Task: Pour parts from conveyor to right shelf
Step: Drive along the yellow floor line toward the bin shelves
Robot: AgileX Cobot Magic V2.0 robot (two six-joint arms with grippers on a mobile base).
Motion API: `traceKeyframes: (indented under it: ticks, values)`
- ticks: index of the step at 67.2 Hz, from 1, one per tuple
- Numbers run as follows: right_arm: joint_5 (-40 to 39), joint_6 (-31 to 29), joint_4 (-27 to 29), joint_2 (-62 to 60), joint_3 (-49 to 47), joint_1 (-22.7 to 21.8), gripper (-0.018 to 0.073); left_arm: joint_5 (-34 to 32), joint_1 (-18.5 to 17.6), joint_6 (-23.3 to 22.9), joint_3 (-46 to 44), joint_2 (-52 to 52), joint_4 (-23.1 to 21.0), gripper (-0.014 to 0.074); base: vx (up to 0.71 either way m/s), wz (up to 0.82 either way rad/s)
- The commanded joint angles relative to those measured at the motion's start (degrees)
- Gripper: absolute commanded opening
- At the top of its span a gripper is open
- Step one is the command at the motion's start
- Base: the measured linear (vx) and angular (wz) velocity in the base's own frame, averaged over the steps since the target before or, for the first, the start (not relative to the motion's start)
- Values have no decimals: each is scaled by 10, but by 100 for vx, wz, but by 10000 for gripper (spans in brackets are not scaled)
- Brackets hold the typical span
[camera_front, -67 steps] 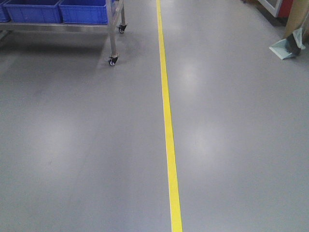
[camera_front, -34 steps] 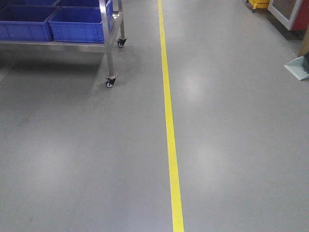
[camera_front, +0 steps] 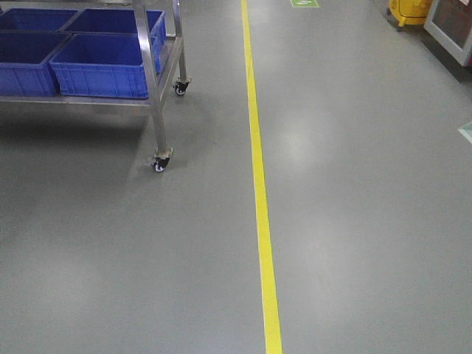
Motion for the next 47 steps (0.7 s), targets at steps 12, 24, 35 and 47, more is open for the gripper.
traceKeyframes:
  ticks: [12,24,35,47]
  values:
    - [-45,-3,1,9,-14,0,-5,-40,-3,-4,-11,-2,-1,-6,70,10]
    - [-45,-3,1,9,-14,0,-5,-40,-3,-4,-11,-2,-1,-6,69,10]
    - [-45,-3,1,9,-14,0,-5,-40,-3,-4,-11,-2,-1,-6,66,9]
    - [-45,-3,1,9,-14,0,-5,-40,-3,-4,-11,-2,-1,-6,63,9]
